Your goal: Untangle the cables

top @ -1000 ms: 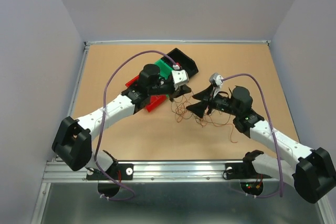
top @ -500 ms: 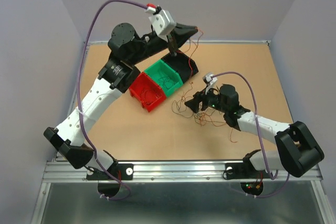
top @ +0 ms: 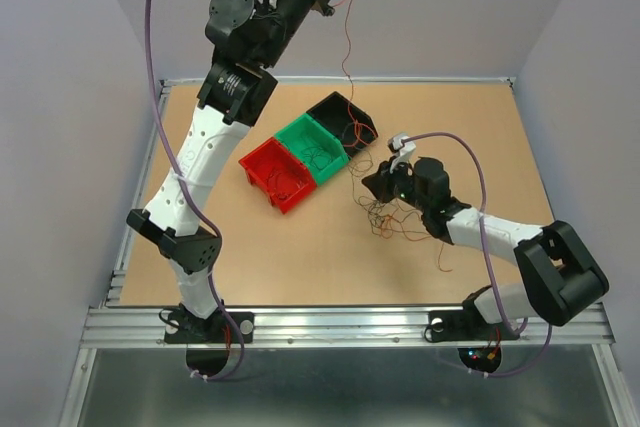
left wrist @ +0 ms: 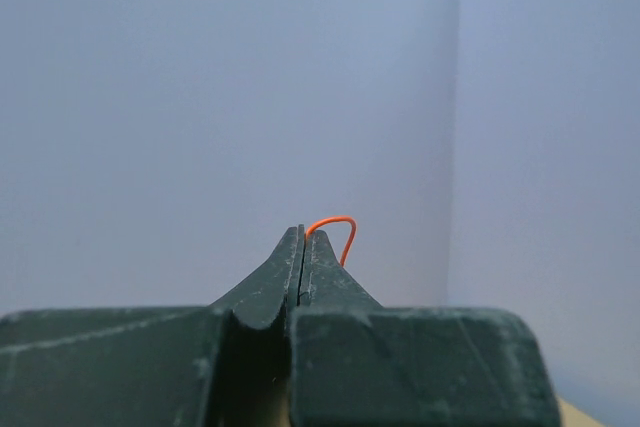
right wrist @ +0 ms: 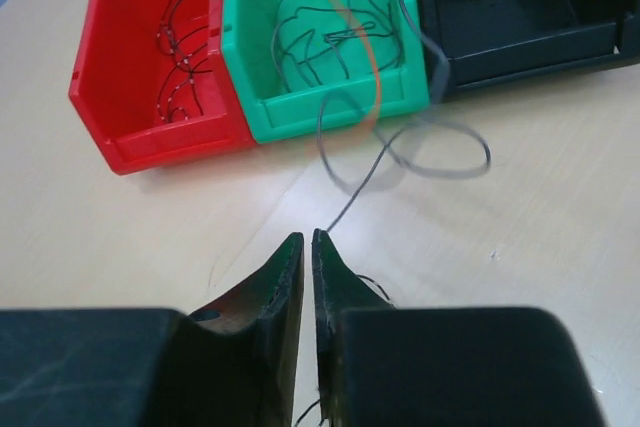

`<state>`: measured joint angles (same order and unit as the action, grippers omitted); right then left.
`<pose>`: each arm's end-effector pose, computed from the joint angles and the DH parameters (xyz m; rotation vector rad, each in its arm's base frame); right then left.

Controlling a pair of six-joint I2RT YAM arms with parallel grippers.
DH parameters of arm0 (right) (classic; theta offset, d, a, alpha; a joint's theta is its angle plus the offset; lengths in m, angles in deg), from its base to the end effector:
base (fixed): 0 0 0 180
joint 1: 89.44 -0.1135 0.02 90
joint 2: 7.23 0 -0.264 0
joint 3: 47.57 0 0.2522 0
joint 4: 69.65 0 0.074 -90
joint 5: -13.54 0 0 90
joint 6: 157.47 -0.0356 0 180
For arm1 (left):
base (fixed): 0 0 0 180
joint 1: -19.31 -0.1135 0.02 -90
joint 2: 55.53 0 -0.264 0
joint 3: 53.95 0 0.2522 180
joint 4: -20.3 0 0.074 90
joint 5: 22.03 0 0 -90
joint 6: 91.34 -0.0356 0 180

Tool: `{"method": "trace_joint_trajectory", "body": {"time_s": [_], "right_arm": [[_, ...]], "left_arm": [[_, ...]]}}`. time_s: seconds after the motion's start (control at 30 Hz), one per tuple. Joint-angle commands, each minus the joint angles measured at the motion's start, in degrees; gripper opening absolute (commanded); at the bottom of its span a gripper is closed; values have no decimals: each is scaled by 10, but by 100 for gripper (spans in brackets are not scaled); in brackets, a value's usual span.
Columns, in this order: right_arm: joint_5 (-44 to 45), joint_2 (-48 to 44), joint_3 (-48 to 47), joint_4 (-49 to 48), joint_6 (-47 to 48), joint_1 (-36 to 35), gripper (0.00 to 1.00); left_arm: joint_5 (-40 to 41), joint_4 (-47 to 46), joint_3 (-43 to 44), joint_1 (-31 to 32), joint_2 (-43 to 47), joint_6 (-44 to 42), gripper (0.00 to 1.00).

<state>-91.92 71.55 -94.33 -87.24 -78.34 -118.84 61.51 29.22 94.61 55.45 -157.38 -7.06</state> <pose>0.2457 0.1493 0.2117 -0.4944 1.8108 0.7361 0.2670 -0.2000 0.6225 0.4288 0.8237 -0.5442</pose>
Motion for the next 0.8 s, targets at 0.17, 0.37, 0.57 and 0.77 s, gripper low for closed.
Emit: {"method": "trace_joint_trajectory", "body": {"time_s": [0.17,0.37,0.57,0.77], "right_arm": [[173,-33,-37,50,-22,-4,1],[139,-59,-14,9,-16,-4,82],[56,-12,-28,-49,4,-4,98],[-38,67,-70,-134,-2,-5,100]], "left_arm": [[179,-106,-7,-10,32,-49,0],[112,-134,-101,-12,100,-20,0],[67,-141,-137,-9,144,12,0],[14,-138,-167,-2,178,42,0]]}}
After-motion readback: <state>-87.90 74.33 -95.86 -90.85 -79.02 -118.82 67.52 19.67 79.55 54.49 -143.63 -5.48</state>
